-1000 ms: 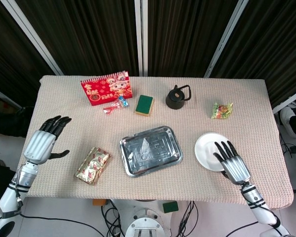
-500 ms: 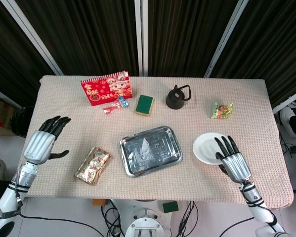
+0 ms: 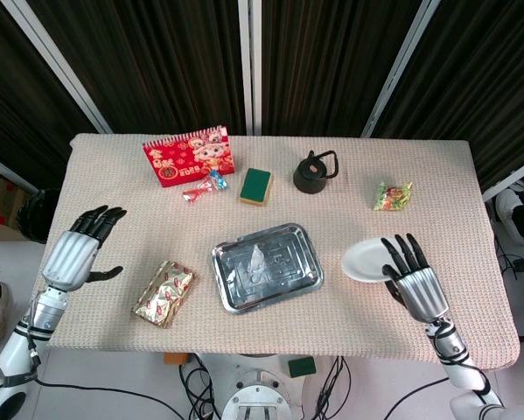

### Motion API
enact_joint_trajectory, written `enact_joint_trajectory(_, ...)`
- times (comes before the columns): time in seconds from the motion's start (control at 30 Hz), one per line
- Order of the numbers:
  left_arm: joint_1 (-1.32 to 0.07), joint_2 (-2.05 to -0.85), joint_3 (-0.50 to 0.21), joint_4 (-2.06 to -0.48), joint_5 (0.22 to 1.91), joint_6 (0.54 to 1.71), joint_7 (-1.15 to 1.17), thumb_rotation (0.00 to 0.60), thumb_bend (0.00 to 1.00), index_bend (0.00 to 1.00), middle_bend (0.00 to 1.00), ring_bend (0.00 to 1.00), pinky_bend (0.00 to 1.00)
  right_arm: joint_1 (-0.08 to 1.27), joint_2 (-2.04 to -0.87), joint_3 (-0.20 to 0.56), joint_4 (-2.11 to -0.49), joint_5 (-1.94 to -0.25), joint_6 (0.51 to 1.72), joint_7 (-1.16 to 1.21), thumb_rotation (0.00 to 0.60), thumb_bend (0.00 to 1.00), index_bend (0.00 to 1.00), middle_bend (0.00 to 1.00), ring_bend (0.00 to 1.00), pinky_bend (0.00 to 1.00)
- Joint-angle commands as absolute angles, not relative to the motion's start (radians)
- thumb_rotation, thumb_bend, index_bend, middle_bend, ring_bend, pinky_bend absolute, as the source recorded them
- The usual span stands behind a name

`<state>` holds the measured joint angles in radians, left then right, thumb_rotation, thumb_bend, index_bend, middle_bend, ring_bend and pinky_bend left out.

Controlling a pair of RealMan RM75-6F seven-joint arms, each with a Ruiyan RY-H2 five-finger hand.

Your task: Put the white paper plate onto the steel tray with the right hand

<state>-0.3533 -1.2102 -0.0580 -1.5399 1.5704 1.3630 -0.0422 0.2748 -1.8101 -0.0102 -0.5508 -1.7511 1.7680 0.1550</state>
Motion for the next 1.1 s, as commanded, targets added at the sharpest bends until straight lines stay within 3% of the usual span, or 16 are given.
enact_joint_trajectory(0.03, -0.352, -1.21, -0.058, -1.538, 1.571, 1.365, -0.045, 0.6, 0.05, 0.1, 0.12, 0.07, 0.15, 0.303, -1.808, 0.002, -0.545, -1.765, 1.809, 0.157, 0.6, 0.5, 0.92, 0.1, 0.0, 0.0)
enact_joint_trajectory(0.3, -0.337, -1.201, -0.058, -1.526, 1.558, 1.376, -0.06, 0.6, 0.05, 0.1, 0.12, 0.07, 0.15, 0.425, -1.8, 0.006, -0.627, -1.832, 1.839, 0.112, 0.6, 0.51, 0.96, 0.11, 0.0, 0.0)
enact_joint_trajectory(0.57, -0.322, -1.196, -0.06, -1.503, 1.539, 1.383, -0.078, 0.6, 0.05, 0.1, 0.12, 0.07, 0.15, 0.595, -1.864, 0.014, -0.677, -1.905, 1.774, 0.073, 0.6, 0.51, 0.98, 0.11, 0.0, 0.0)
enact_joint_trajectory(0.83, -0.314, -1.195, -0.058, -1.481, 1.528, 1.377, -0.094, 0.6, 0.05, 0.1, 0.12, 0.07, 0.15, 0.725, -2.017, 0.022, -0.503, -1.904, 1.672, 0.133, 0.6, 0.5, 0.99, 0.11, 0.0, 0.0)
enact_joint_trajectory(1.1, -0.31, -1.196, -0.061, -1.456, 1.517, 1.369, -0.124, 0.6, 0.05, 0.1, 0.12, 0.07, 0.15, 0.778, -2.13, 0.032, -0.343, -1.861, 1.661, 0.213, 0.6, 0.51, 1.0, 0.11, 0.0, 0.0)
